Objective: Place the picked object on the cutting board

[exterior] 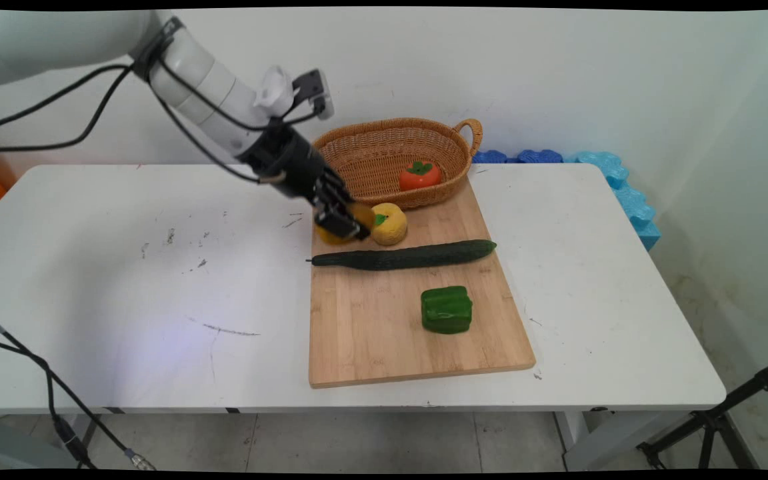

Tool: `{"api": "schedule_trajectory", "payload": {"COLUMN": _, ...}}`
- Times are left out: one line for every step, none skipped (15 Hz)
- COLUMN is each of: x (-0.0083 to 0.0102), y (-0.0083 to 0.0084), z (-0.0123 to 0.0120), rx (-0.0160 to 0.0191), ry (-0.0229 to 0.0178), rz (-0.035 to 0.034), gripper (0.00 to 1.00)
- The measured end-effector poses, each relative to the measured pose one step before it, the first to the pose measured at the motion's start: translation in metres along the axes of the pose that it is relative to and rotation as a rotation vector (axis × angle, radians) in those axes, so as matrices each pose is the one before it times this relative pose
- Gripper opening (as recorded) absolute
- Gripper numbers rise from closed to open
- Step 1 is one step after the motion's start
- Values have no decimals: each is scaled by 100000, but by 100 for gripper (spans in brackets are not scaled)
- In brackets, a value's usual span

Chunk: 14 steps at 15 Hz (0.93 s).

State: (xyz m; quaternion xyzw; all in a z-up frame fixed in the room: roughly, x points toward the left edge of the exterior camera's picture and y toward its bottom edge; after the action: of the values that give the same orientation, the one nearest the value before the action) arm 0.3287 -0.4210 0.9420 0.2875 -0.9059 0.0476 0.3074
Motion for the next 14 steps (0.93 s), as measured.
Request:
{"api": "schedule_trajectory", "payload": {"x": -480, "y": 644, "z": 293, "rx": -1703, "ry": -151, "rz": -976, "gripper": 0}}
{"api": "schedule_trajectory", "payload": {"x": -504, "y": 664, "z": 401, "rx": -1876, "ry": -139, "rz": -864, "gripper": 0}}
{"api": "schedule_trajectory", "payload": {"x": -409, "y": 513, "z": 379, "rx": -1429, "ry": -27, "rz": -668, "gripper": 0}}
{"api": "schedule_trajectory", "payload": {"x": -272, "y": 322, "z": 301, "rx": -934, "ry": -4, "rz": -396, "gripper": 0}}
{"api": "schedule_trajectory", "payload": {"x": -434, "y": 473, "z": 549, "rx": -1351, "ry": -33, "rz": -441, "gripper": 0}}
{"api": "schedule_trajectory", "payload": {"x": -360, "y": 365, "z": 516, "rx": -1138, "ry": -2, "rz": -269, "gripper": 0}}
{"api": "schedule_trajectory", "payload": {"x": -233, "y": 233, "z": 386, "rx": -775, "ry": -38, "rz": -76, "gripper": 0}}
{"api": "schedule_trajectory", "payload": {"x": -332, "y": 290, "z": 568, "rx": -957, "ry": 45, "rz": 16, "gripper": 0}}
{"api": "schedule_trajectory", "payload": {"x": -381, "y": 276, "z": 681, "rx": -884, "ry": 26, "rz": 163, "gripper": 0}}
{"api": "schedule_trajectory", "payload": {"x": -335, "y": 200, "z": 711, "rx": -712, "ry": -40, "rz": 357, "gripper": 0}}
{"api": "schedule_trajectory", "payload": {"x": -270, "y": 119, "z": 594, "rx": -435, "ry": 27, "rz": 383, "gripper": 0}}
{"api": "schedule_trajectory", "payload": {"x": -310, "y": 100, "z": 709, "rx": -429, "ry": 30, "rz": 585, "gripper": 0}}
{"api": "schedule_trajectory", "payload": {"x": -262, "y": 55, "z": 737, "rx": -367, "ry": 91, "rz": 777, "gripper": 0}}
{"api": "schedule_trajectory", "payload": {"x": -192, "y": 8, "z": 634, "rx": -231, "ry": 85, "rz": 790, "gripper": 0}}
